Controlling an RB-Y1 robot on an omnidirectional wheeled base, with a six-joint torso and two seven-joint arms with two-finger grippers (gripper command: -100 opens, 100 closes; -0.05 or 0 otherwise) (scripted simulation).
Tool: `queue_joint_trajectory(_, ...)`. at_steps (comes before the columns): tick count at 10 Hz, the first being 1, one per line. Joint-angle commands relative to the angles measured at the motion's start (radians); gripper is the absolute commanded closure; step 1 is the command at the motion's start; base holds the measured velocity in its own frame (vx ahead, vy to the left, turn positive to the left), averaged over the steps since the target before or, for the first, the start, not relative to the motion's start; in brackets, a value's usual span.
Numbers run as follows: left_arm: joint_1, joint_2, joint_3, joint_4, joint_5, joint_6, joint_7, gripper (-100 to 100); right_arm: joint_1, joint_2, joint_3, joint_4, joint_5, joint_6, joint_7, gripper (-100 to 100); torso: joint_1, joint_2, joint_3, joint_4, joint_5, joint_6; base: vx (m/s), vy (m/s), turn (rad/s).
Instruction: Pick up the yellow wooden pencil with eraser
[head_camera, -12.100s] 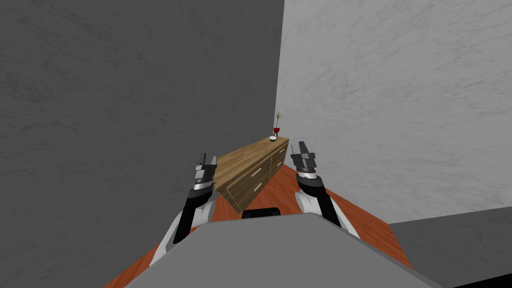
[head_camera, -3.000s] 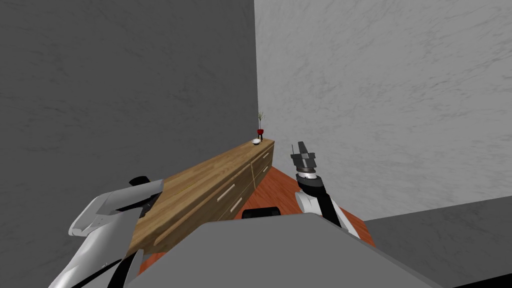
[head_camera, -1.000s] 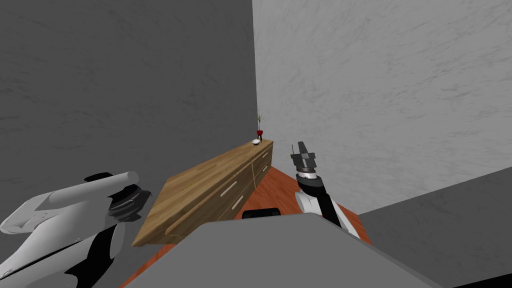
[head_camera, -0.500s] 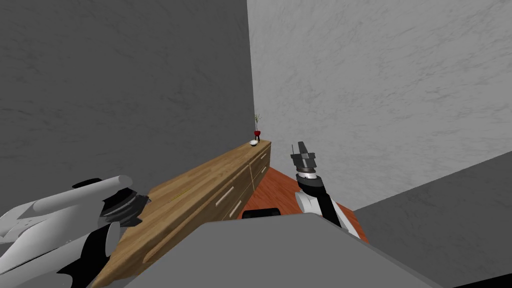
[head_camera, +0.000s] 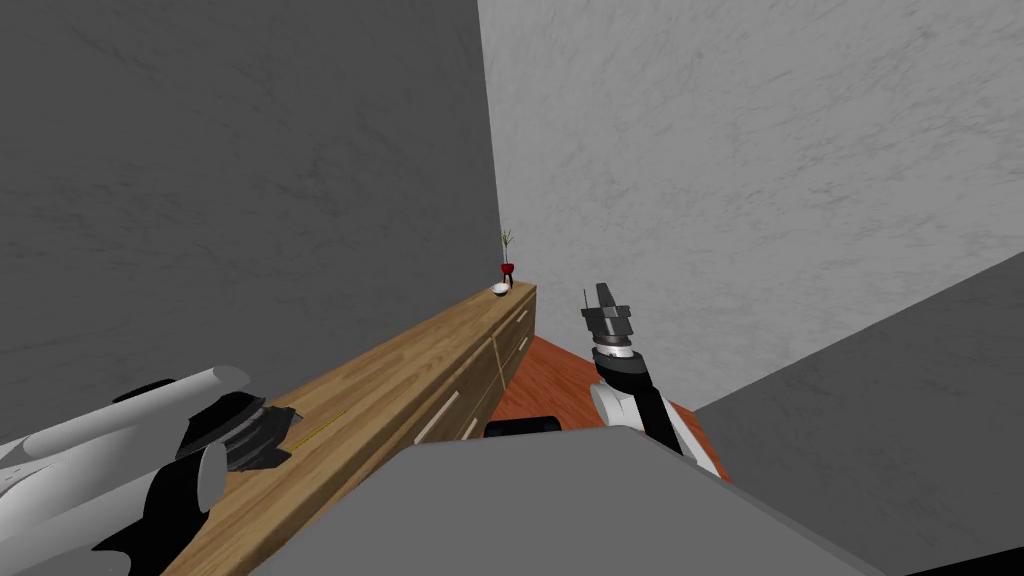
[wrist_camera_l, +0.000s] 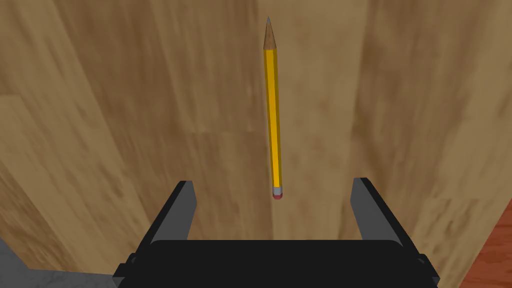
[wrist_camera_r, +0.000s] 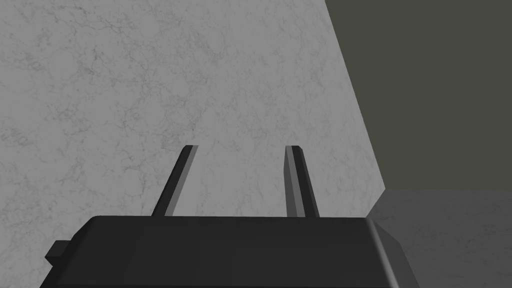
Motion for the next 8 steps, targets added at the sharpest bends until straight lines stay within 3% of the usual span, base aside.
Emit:
queue_joint_trajectory(1,0.000,-0.002,0.004,0.032,0.011,0.002,0.008,-100,0.000,0.000,0.000,0.000,0.000,0.000,0.000,0,0.000,0.000,0.000,0.000,0.000,0.000,0.061,0.027,-0.049)
queue_joint_trajectory(3,0.002,-0.012,0.005,0.062,0.020,0.004,0.013,-100,0.000,0.000,0.000,0.000,0.000,0.000,0.000,0,0.000,0.004,0.002,0.001,0.000,0.000,0.027,0.019,-0.035)
queue_joint_trajectory(4,0.003,-0.011,0.006,0.040,0.017,0.010,0.016,-100,0.000,0.000,0.000,0.000,0.000,0.000,0.000,0,0.000,0.006,0.003,0.001,0.000,0.000,0.009,0.006,-0.007)
queue_joint_trajectory(5,0.003,-0.012,0.006,0.041,0.018,0.011,0.017,0,0.000,0.000,0.000,0.000,0.000,0.000,0.000,0,-0.001,0.007,0.004,0.002,0.000,0.000,0.000,0.000,0.000)
queue_joint_trajectory(6,0.003,-0.033,-0.003,0.052,0.016,-0.019,0.020,-100,0.000,0.000,0.000,0.000,0.000,0.000,0.000,0,-0.001,0.007,0.004,0.002,0.000,0.000,-0.005,0.020,0.013)
queue_joint_trajectory(8,0.003,-0.050,-0.010,0.061,0.016,-0.043,0.022,-100,0.000,0.000,0.000,0.000,0.000,0.000,0.000,0,0.000,0.008,0.005,0.002,0.000,0.000,-0.004,0.023,0.007)
